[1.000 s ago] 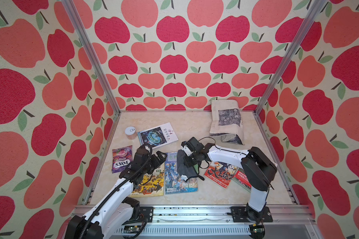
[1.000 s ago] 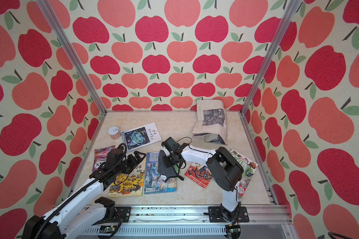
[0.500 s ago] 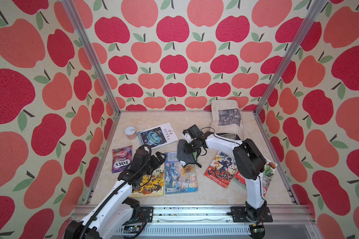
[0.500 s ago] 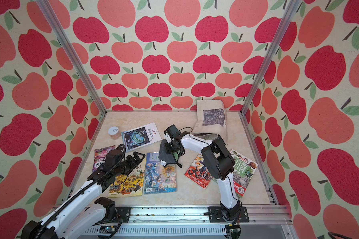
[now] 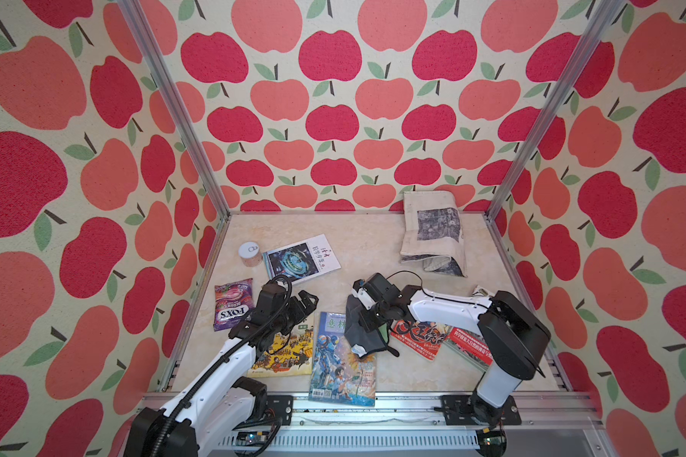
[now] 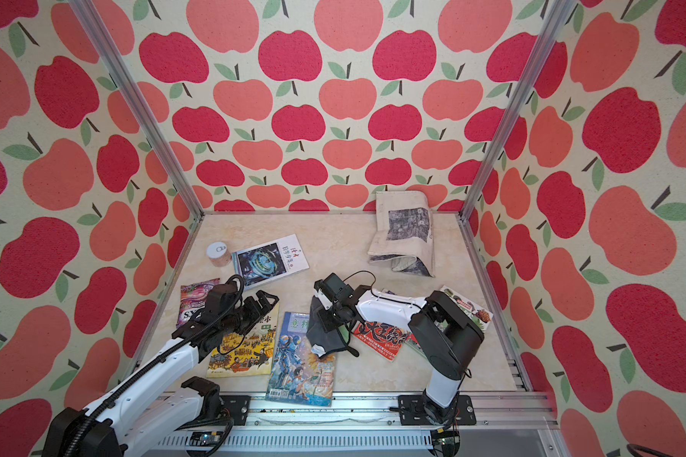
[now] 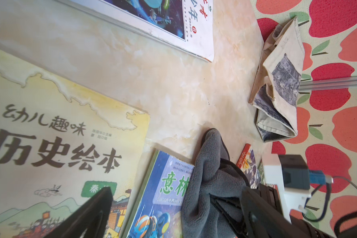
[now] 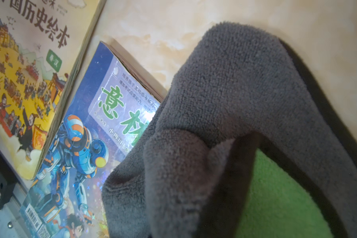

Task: Wipe the cover of the book
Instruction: Wipe the dirt from the cover of the book.

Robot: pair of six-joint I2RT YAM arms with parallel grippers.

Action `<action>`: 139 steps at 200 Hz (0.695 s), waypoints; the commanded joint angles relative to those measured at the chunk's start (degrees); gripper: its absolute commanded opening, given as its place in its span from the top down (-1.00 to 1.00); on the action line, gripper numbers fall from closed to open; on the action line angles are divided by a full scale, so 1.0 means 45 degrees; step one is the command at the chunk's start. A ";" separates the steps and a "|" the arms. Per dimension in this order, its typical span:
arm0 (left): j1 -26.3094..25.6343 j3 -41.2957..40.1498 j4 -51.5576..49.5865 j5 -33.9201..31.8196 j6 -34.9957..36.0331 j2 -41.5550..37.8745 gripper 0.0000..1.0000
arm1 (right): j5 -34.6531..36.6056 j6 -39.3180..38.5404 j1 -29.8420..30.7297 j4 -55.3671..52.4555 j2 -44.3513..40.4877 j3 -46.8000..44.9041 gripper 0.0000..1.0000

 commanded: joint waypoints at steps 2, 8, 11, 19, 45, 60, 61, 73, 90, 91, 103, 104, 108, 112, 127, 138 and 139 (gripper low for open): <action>-0.0111 0.0431 0.0273 0.0186 0.0196 0.0267 -0.99 | 0.0517 0.0640 0.0502 -0.0557 -0.0994 -0.0734 1.00; -0.0207 0.0505 0.0240 0.0254 0.0282 0.0349 -0.99 | 0.0600 0.0714 0.0563 -0.0551 -0.1162 -0.0868 1.00; -0.0282 0.0551 0.0184 0.0270 0.0329 0.0372 -0.99 | 0.0618 0.0735 0.0584 -0.0548 -0.1216 -0.0919 1.00; -0.0488 0.0731 -0.0097 0.0223 0.0466 0.0445 -0.99 | 0.0728 0.0799 0.0595 -0.0585 -0.1328 -0.1013 1.00; -0.1411 0.1235 -0.1591 0.0089 0.0492 0.0260 -0.99 | 0.0907 0.0771 0.0561 -0.0591 -0.1553 -0.1140 1.00; -0.2482 0.1248 -0.2376 -0.0009 0.0397 -0.0152 -0.99 | 0.0799 0.0679 0.0384 -0.0466 -0.1594 -0.1205 1.00; -0.2584 0.1246 -0.2448 -0.0043 0.0397 -0.0180 -0.99 | 0.0779 0.0673 0.0353 -0.0452 -0.1596 -0.1208 1.00; -0.3810 0.1310 -0.3617 -0.0623 0.0388 -0.0452 -0.99 | 0.0493 0.0650 -0.0068 -0.0402 -0.1641 -0.1232 1.00; -0.5495 0.1466 -0.5697 -0.1858 -0.0465 -0.0445 -0.99 | 0.0085 0.0629 -0.0789 -0.0273 -0.1806 -0.1289 1.00; -0.5575 0.1463 -0.5778 -0.1915 -0.0542 -0.0434 -0.99 | 0.0061 0.0619 -0.0820 -0.0258 -0.1800 -0.1299 1.00; -0.6525 0.1341 -0.6416 -0.2476 -0.1460 -0.0485 -0.99 | -0.0204 0.0561 -0.1126 -0.0252 -0.1881 -0.1211 1.00; -0.6608 0.1322 -0.6450 -0.2536 -0.1537 -0.0503 -0.99 | -0.0220 0.0556 -0.1135 -0.0267 -0.1876 -0.1192 1.00; -0.6889 0.1230 -0.6542 -0.2771 -0.1849 -0.0589 -0.99 | -0.0269 0.0524 -0.1171 -0.0324 -0.1883 -0.1149 1.00; -0.7138 0.1122 -0.6597 -0.3014 -0.2163 -0.0709 -0.99 | -0.0332 0.0498 -0.1182 -0.0400 -0.1888 -0.1083 1.00; -0.7653 0.0561 -0.6404 -0.3527 -0.3072 -0.1291 -0.99 | -0.0980 0.0800 -0.1182 -0.0212 -0.2028 -0.1267 1.00; -0.7667 0.0111 -0.6329 -0.3463 -0.3637 -0.1803 -0.99 | -0.1417 0.1391 -0.1163 0.0060 -0.2296 -0.1745 1.00; -0.7667 0.0072 -0.6329 -0.3450 -0.3690 -0.1855 -0.99 | -0.1461 0.1449 -0.1163 0.0074 -0.2328 -0.1801 1.00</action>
